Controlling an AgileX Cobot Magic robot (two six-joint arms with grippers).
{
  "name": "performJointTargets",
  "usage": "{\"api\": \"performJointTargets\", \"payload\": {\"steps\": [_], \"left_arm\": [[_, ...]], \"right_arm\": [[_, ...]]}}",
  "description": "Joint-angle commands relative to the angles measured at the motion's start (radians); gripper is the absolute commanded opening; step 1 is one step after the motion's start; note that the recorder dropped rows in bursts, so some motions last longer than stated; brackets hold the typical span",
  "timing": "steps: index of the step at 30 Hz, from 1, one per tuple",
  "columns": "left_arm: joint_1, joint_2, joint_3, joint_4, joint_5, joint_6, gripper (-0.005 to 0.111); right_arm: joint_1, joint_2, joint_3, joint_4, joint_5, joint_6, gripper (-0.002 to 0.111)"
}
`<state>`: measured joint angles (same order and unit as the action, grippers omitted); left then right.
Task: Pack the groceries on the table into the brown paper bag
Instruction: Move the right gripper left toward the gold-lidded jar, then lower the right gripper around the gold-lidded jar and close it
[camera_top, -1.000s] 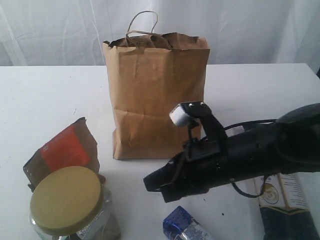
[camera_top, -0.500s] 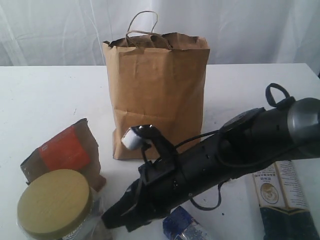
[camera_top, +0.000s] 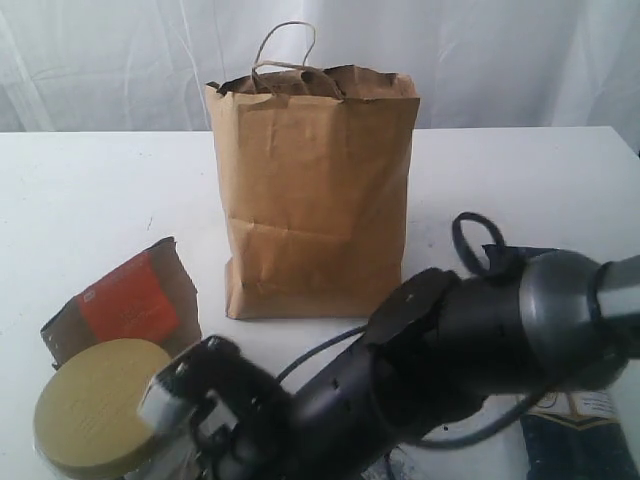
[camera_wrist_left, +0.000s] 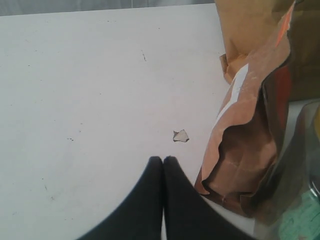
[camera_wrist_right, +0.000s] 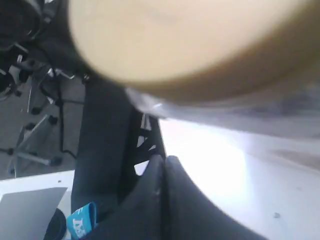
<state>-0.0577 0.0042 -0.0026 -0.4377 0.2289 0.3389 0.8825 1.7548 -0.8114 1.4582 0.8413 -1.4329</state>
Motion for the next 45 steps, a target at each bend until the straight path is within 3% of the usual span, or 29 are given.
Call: {"api": "performJointTargets", "payload": {"steps": [1, 3, 6, 12, 16, 23, 26, 31, 34, 37, 40, 45], "left_arm": [[-0.005, -0.004, 0.003, -0.012, 0.004, -0.003, 0.000], [-0.005, -0.004, 0.003, -0.012, 0.004, -0.003, 0.000], [-0.005, -0.004, 0.003, -0.012, 0.004, -0.005, 0.000], [-0.005, -0.004, 0.003, -0.012, 0.004, -0.005, 0.000], [-0.005, -0.004, 0.003, -0.012, 0.004, -0.005, 0.000], [-0.005, -0.004, 0.003, -0.012, 0.004, -0.005, 0.000], [-0.005, -0.004, 0.003, -0.010, 0.004, -0.003, 0.000], [-0.005, -0.004, 0.003, -0.021, -0.016, -0.010, 0.000], [-0.005, -0.004, 0.003, -0.101, -0.077, -0.037, 0.000], [-0.005, -0.004, 0.003, -0.127, -0.132, -0.037, 0.000], [-0.005, -0.004, 0.003, -0.127, -0.132, -0.037, 0.000], [-0.005, -0.004, 0.003, -0.129, -0.100, -0.037, 0.000]], "right_arm": [[0.207, 0.004, -0.004, 0.000, -0.296, -0.070, 0.000], [0.246, 0.019, -0.004, 0.000, -0.496, -0.053, 0.000], [0.248, 0.059, -0.041, 0.000, -0.595, -0.095, 0.000], [0.248, 0.203, -0.265, 0.006, -0.455, -0.189, 0.000], [0.246, 0.183, -0.289, 0.006, -0.446, -0.099, 0.000], [0.244, -0.006, -0.281, -0.130, -0.235, 0.020, 0.000], [0.244, -0.103, -0.281, -0.381, -0.240, 0.228, 0.000], [0.243, -0.170, -0.281, -1.166, -0.296, 0.954, 0.000], [0.243, -0.172, -0.281, -1.430, -0.245, 1.235, 0.000], [0.238, -0.167, -0.255, -1.507, -0.306, 1.306, 0.000], [0.201, -0.156, -0.193, -1.507, -0.516, 1.364, 0.000], [0.101, -0.086, -0.131, -1.489, -0.808, 1.719, 0.000]]}}
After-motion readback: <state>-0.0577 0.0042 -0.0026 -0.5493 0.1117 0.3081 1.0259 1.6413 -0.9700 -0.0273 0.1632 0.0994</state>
